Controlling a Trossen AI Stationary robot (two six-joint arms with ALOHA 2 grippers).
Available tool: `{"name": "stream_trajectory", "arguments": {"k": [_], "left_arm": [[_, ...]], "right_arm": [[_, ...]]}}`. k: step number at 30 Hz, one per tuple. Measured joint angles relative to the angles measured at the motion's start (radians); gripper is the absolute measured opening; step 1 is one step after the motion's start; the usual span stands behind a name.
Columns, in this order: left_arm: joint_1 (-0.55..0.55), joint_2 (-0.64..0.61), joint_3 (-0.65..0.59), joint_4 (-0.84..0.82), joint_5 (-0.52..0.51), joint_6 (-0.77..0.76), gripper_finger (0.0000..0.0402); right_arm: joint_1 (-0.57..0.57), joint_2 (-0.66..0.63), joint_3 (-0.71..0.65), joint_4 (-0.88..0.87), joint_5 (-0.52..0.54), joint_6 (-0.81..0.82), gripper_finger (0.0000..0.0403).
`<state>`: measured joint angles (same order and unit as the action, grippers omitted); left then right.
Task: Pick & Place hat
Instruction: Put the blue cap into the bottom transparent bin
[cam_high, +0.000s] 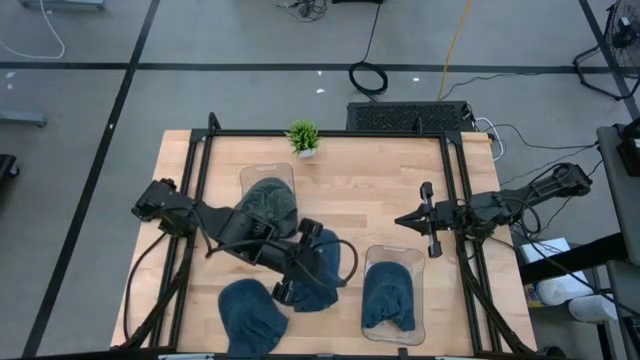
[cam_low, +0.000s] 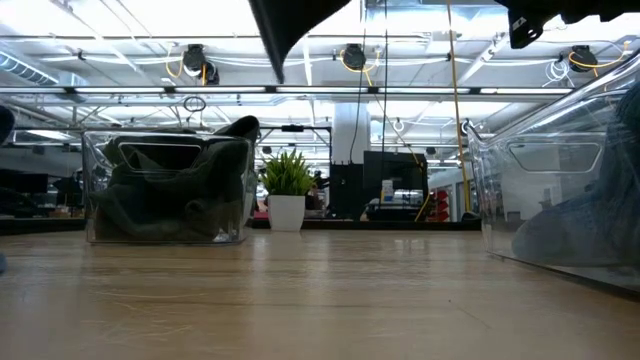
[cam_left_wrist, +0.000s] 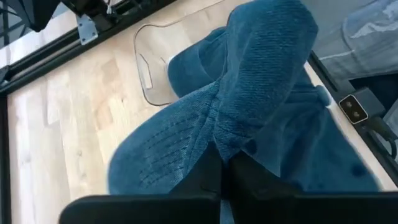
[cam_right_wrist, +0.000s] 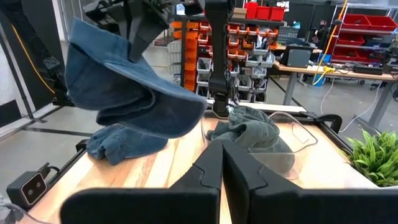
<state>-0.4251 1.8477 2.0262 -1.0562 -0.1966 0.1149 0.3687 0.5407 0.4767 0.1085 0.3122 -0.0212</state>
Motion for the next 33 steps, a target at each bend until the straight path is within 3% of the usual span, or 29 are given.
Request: {"name": "stream_trajectory", "arguments": {"k": [27,33], "left_arm": [[0.022,0.0,0.0,0.01,0.003,-0.015,0.0005],[0.025,0.0,0.0,0.011,0.013,0.033,0.0004]], "right_arm": [[0.0,0.026,0.0,0.017,0.0,-0.023,0.0],[0.0,0.068,0.0,0.101,-0.002,-0.051,0.0]]}}
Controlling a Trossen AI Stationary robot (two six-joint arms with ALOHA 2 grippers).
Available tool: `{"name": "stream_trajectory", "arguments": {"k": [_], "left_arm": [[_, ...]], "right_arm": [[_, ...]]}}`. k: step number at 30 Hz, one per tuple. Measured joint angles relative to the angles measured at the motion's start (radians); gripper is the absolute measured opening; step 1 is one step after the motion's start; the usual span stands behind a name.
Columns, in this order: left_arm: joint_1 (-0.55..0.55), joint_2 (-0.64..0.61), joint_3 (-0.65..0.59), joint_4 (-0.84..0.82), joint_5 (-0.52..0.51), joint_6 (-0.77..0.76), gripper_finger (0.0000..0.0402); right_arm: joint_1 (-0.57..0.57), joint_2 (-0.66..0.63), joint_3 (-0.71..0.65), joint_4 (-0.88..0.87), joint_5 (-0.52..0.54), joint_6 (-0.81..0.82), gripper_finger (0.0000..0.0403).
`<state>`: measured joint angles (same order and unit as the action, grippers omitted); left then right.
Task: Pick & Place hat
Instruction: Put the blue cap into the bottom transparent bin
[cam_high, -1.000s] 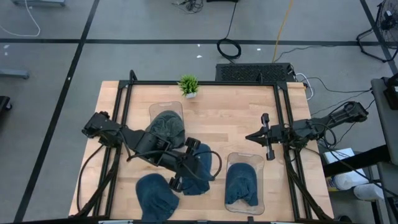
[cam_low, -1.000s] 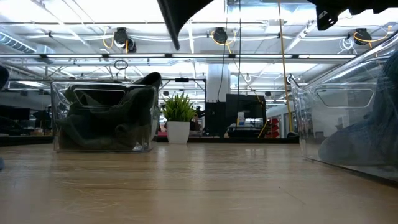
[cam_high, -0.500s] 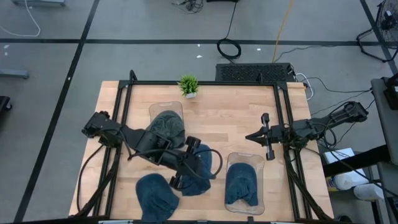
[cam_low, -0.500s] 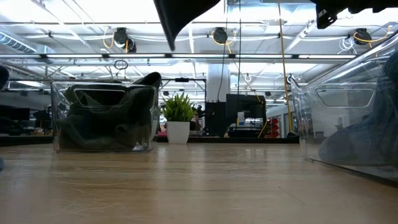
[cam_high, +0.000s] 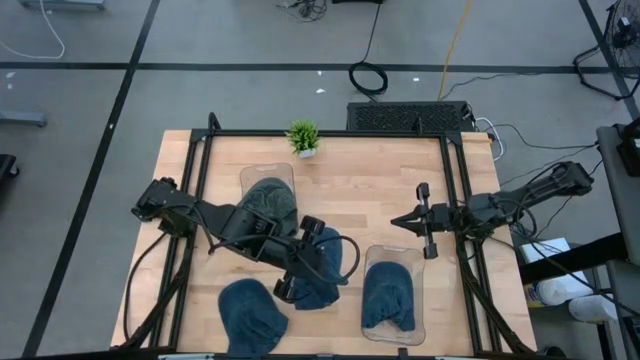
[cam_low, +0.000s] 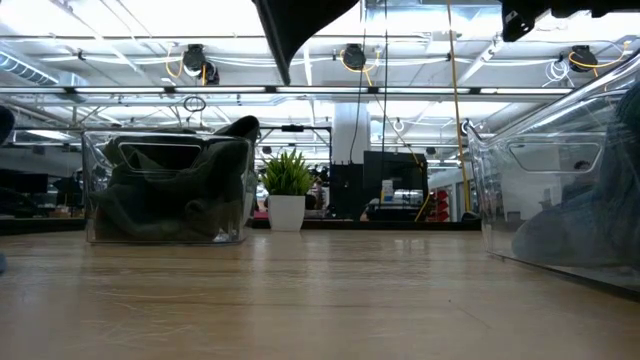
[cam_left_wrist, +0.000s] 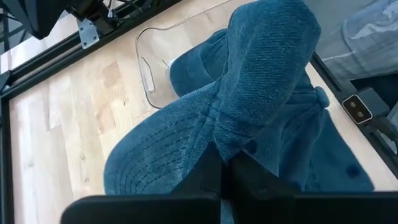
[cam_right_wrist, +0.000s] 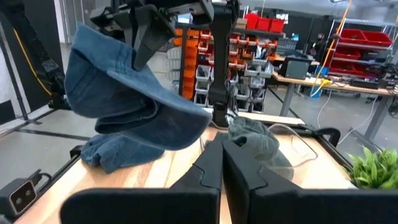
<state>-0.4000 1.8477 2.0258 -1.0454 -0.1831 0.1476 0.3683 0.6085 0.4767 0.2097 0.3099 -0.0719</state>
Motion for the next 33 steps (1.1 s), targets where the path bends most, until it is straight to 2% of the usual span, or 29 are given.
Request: {"name": "stream_trajectory", "arguments": {"k": [10,14,18,21,26,29,33], "left_arm": [[0.0,0.0,0.0,0.015,0.008,0.017,0.0008],[0.0,0.0,0.0,0.113,0.098,0.059,0.0004],[-0.005,0.0,0.0,0.175,0.177,0.11,0.0005],[-0.001,0.0,0.0,0.165,0.185,0.097,0.0004],[0.01,0.0,-0.015,0.144,0.179,0.07,0.0004],[0.017,0.0,-0.023,0.143,0.183,0.05,0.0006],[0.027,0.0,-0.027,0.143,0.187,0.047,0.0004]], "right_arm": [[0.0,0.124,0.0,0.077,0.0,-0.038,0.0],[0.0,0.201,0.0,0.143,-0.003,-0.121,0.0011],[0.0,0.296,0.0,0.26,-0.064,-0.198,0.0059],[0.009,0.359,0.0,0.362,-0.106,-0.245,0.0111],[0.06,0.446,0.02,0.467,-0.099,-0.345,0.0189],[0.099,0.506,0.069,0.473,-0.053,-0.427,0.0207],[0.134,0.608,0.135,0.478,0.007,-0.528,0.0203]]}}
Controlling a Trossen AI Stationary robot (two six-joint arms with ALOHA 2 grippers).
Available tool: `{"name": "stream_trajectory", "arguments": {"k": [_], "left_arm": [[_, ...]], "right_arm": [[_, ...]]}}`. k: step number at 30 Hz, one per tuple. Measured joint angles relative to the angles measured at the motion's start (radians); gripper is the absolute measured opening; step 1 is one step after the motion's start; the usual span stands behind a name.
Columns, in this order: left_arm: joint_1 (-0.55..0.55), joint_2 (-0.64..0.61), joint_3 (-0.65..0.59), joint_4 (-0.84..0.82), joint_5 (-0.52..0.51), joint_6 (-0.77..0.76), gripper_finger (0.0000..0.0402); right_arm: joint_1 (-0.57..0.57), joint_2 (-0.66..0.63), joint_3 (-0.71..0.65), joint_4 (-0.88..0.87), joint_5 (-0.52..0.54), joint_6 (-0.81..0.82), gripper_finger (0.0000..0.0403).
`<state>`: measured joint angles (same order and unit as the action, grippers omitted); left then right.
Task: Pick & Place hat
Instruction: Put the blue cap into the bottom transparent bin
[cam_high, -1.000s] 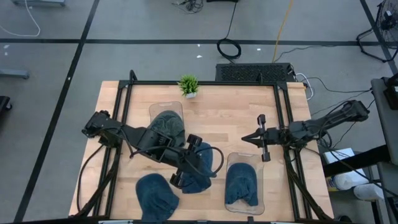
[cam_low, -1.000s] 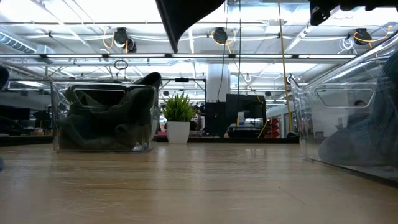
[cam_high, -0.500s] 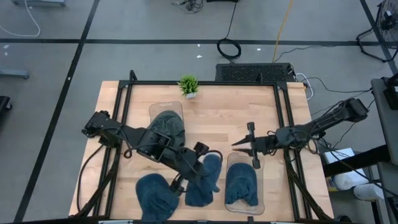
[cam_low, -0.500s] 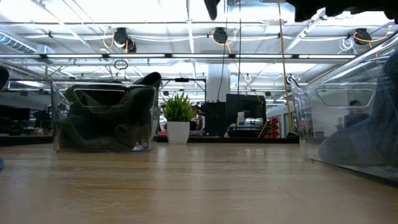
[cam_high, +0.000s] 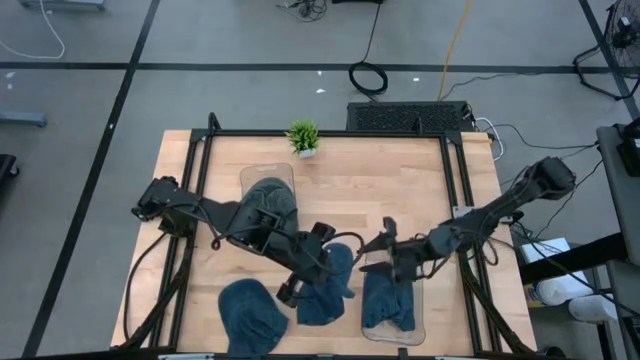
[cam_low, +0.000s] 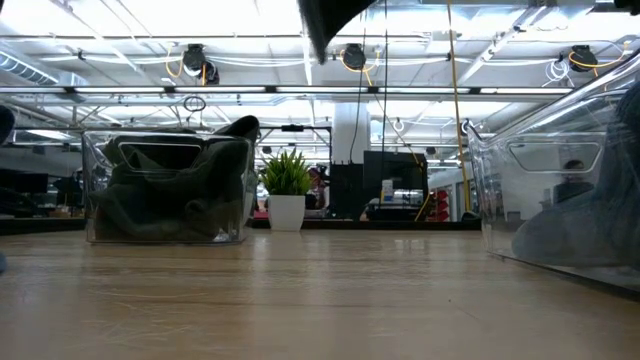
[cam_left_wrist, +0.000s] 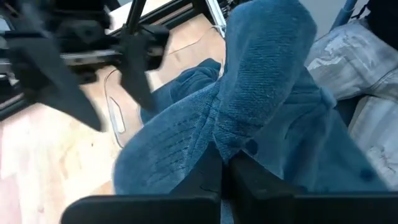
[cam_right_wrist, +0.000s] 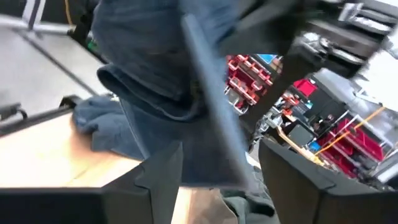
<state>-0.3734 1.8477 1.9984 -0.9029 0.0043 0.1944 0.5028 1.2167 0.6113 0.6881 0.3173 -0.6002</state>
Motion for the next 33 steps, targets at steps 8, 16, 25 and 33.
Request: {"name": "stream_trajectory", "arguments": {"k": [8,16,25,33], "left_arm": [[0.0,0.0,0.0,0.015,0.04,-0.033,0.0004],[-0.01,0.0,0.0,0.016,0.048,-0.044,0.0005],[0.004,0.0,0.0,0.033,0.098,-0.041,0.0007],[0.004,0.0,0.0,0.044,0.131,-0.038,0.0009]], "right_arm": [[0.004,0.158,0.053,0.118,0.001,-0.122,0.0179],[0.003,0.172,0.054,0.199,-0.008,-0.147,0.0165],[-0.039,0.172,0.054,0.197,-0.157,-0.078,0.0145],[-0.079,0.172,0.054,0.213,-0.22,-0.022,0.0125]]}}
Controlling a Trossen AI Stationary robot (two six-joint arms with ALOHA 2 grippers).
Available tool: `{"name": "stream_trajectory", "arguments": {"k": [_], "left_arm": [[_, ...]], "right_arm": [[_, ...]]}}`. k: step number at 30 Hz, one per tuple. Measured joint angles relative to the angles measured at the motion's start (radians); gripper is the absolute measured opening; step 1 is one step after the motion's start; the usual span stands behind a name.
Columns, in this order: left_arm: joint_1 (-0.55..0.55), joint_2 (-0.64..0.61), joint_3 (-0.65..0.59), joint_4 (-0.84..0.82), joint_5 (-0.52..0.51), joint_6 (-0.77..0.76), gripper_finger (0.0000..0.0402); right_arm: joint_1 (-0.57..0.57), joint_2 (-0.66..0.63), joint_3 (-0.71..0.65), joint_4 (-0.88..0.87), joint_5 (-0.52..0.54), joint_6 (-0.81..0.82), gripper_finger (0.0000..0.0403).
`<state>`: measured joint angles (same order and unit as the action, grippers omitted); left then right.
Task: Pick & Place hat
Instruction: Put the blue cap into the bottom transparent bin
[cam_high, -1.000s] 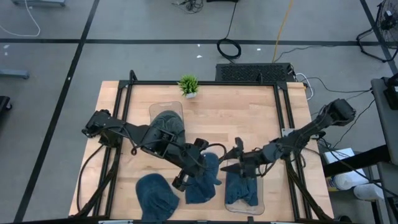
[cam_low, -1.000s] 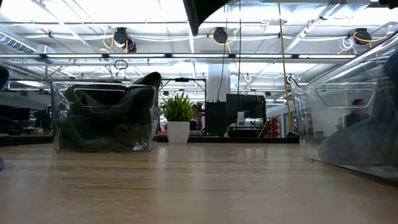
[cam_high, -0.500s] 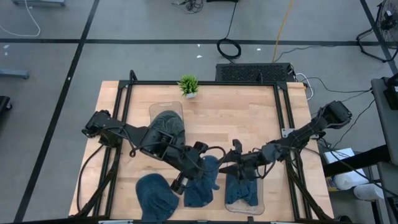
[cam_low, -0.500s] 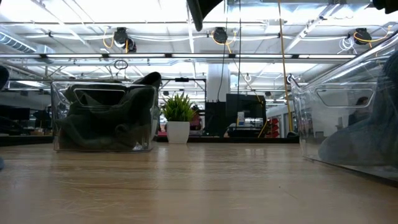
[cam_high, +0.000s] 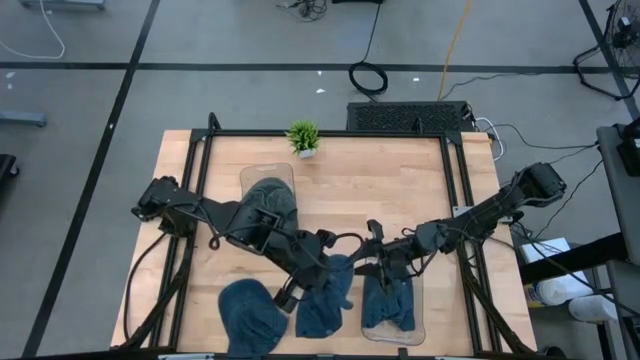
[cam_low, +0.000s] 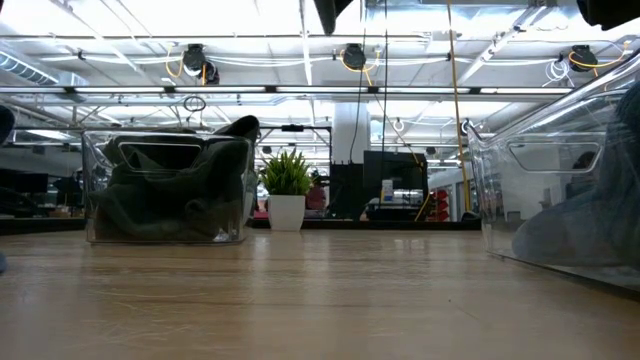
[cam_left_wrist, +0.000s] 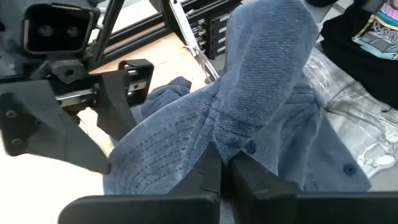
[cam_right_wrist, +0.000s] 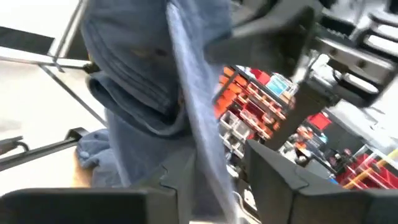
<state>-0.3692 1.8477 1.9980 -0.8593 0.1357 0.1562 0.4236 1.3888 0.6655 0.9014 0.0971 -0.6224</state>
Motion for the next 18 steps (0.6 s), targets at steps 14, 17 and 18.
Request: {"name": "stream_trajectory", "arguments": {"k": [14,17,18], "left_arm": [[0.009,0.0,0.0,0.005,-0.002,0.01,0.0005],[0.009,0.0,0.0,0.005,-0.004,0.012,0.0006],[0.007,0.0,0.0,0.004,-0.004,0.014,0.0006]], "right_arm": [[-0.085,0.0,0.0,-0.001,-0.299,0.113,0.0001],[-0.085,0.0,0.0,-0.001,-0.299,0.113,0.0001],[-0.085,0.0,0.0,-0.001,-0.298,0.113,0.0001]]}}
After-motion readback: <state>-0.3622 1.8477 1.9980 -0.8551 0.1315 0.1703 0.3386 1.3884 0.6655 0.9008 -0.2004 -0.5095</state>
